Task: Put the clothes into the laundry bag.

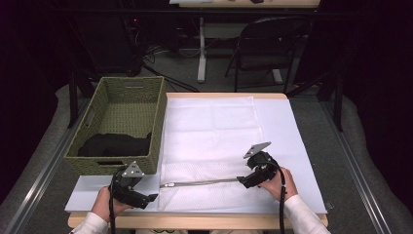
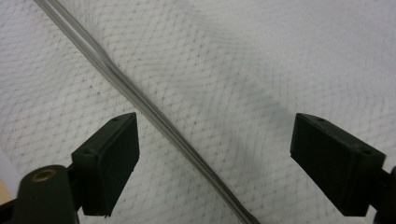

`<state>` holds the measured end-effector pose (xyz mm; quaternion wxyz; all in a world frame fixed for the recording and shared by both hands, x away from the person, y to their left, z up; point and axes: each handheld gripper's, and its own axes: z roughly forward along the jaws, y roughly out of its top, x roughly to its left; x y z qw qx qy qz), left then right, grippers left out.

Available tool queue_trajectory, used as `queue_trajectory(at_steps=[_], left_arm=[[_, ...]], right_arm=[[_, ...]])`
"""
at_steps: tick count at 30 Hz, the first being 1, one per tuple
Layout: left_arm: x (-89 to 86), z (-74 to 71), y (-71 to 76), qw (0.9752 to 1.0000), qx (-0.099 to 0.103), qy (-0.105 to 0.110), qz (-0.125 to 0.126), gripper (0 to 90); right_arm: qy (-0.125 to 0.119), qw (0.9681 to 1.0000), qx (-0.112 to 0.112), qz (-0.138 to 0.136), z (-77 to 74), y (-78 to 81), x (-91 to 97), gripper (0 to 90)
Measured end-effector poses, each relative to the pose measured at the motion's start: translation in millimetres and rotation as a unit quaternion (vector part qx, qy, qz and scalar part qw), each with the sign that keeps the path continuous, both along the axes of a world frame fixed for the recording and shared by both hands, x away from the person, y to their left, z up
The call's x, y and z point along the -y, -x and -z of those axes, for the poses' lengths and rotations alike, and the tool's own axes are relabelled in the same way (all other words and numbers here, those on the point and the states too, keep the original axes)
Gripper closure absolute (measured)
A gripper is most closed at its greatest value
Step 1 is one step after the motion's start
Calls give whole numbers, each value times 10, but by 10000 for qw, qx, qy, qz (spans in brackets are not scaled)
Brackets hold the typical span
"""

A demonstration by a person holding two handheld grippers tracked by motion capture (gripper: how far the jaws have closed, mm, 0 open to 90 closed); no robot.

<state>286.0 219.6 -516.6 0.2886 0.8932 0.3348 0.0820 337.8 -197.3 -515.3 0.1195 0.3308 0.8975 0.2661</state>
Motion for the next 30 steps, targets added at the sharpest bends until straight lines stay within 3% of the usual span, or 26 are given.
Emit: queue_trajectory(at_steps=[5,11,16,26,30], left_arm=[[22,18,0,9999,73,-121,20,111],[9,16,-19,9999,73,-100,51,113],[9,26,-21,9999,57,-81,65,113],[23,35,-6,9998,81,-134,113,113],[20,35,-8,9999,51,-128,92,112]], right_arm=[[100,9996,89,-241,30,-66,-133,276],[68,9984,121,-547,45,-130,-297,400],[166,9967,21,-798,107,-161,-419,482],[431,9908,-28,-1286,206,-112,-559,544],[486,9902,48,-1308,210,-103,-589,539]])
